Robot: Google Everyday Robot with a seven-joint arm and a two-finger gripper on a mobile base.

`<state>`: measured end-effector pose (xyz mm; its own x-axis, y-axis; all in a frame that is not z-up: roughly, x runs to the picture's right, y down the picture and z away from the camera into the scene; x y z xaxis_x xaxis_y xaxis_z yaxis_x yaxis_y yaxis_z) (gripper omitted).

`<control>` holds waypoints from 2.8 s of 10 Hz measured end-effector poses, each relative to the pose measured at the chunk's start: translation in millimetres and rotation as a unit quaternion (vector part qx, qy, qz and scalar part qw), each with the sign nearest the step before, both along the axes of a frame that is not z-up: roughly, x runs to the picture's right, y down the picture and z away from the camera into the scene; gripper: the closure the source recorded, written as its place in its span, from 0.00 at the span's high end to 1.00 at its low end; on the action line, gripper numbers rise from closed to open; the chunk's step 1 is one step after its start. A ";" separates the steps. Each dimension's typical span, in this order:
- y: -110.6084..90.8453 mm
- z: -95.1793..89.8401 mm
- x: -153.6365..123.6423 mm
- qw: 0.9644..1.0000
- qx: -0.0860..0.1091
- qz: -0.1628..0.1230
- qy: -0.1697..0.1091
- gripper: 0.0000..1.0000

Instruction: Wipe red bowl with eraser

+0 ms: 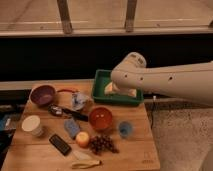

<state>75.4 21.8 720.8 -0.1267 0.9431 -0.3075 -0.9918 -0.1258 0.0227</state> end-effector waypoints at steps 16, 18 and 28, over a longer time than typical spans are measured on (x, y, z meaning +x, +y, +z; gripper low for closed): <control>0.0 0.0 0.0 1.000 0.000 0.000 0.000 0.80; 0.0 0.2 -2.0 1.000 -0.001 -0.006 -0.004 0.80; 15.0 25.9 -187.0 0.968 -0.055 -0.188 -0.156 0.80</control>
